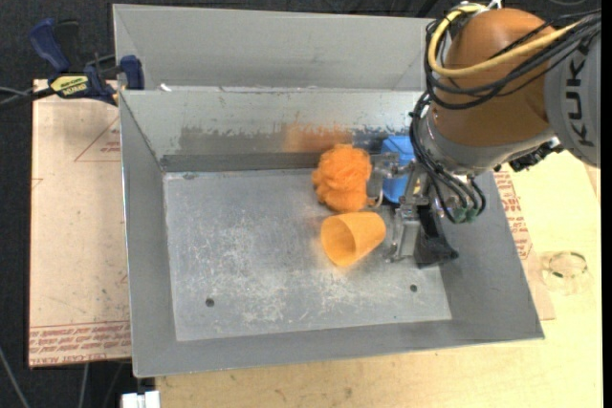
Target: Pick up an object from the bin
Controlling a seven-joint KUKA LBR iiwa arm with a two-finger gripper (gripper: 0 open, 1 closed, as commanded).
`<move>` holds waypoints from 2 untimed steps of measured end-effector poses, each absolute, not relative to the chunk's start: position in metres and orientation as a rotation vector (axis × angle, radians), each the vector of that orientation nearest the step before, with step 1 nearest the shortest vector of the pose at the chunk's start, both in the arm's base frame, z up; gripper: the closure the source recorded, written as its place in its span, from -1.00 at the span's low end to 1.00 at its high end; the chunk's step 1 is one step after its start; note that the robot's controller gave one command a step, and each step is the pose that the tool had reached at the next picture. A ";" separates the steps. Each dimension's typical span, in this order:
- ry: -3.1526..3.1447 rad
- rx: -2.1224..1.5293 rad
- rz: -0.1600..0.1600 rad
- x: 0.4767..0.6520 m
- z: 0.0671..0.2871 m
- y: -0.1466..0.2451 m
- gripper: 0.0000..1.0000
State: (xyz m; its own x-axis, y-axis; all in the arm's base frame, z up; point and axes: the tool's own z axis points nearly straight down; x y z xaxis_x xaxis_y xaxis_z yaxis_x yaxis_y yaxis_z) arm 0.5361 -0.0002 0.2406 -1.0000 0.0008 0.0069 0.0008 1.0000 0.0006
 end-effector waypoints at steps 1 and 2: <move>-3.143 -0.001 -0.001 0.537 0.245 0.000 -1.00; -3.144 -0.116 -0.002 0.525 0.213 -0.006 -1.00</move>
Offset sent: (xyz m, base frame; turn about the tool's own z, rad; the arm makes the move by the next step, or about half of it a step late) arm -0.0422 -0.0164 -0.1004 0.2318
